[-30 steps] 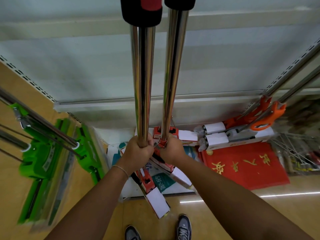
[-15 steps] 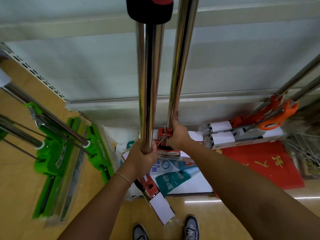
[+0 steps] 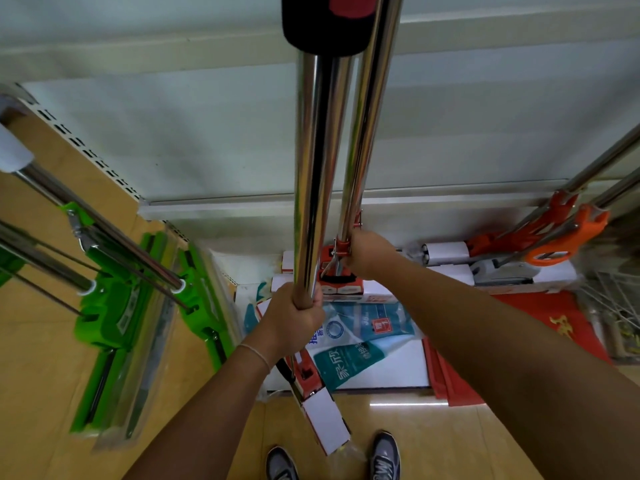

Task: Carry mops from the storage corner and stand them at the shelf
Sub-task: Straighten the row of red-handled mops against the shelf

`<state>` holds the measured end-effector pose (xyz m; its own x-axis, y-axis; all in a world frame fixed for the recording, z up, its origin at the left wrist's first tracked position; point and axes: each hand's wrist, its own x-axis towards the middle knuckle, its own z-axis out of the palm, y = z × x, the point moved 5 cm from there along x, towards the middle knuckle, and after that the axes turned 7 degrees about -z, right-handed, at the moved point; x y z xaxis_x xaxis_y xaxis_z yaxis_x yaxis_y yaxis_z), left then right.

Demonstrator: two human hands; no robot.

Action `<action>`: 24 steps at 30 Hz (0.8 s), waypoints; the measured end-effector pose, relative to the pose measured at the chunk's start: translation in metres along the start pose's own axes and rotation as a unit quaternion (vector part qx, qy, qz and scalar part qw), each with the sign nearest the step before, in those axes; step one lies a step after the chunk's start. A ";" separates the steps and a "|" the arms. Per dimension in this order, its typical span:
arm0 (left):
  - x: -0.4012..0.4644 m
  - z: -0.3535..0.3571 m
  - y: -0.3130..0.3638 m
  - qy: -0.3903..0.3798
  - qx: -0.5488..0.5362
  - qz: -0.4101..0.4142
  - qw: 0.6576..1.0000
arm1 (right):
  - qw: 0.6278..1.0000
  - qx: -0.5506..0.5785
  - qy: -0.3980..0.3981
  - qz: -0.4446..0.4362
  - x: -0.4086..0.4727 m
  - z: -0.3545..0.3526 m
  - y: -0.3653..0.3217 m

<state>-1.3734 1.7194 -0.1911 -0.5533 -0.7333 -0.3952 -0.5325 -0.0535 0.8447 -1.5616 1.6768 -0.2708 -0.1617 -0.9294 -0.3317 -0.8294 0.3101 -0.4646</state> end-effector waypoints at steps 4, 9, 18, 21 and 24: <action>0.000 0.003 0.004 0.009 0.003 -0.003 1.000 | 0.997 0.058 0.039 0.024 -0.004 0.006 0.005; 0.001 0.005 0.004 0.014 0.000 -0.018 1.000 | 0.931 0.328 0.109 0.117 -0.043 0.022 0.021; 0.005 0.016 0.007 0.051 -0.025 -0.059 0.997 | 0.942 0.309 -0.130 0.008 -0.138 0.134 -0.040; 0.007 0.021 0.009 0.084 -0.031 -0.075 0.993 | 0.952 0.293 -0.064 0.055 -0.128 0.153 -0.046; 0.007 0.029 0.015 0.130 -0.052 -0.095 0.986 | 0.976 0.194 -0.019 0.095 -0.120 0.147 -0.042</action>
<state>-1.4042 1.7329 -0.1919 -0.2601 -0.8510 -0.4563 -0.5344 -0.2667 0.8020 -1.4290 1.8044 -0.3327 -0.2661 -0.8419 -0.4694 -0.5203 0.5354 -0.6653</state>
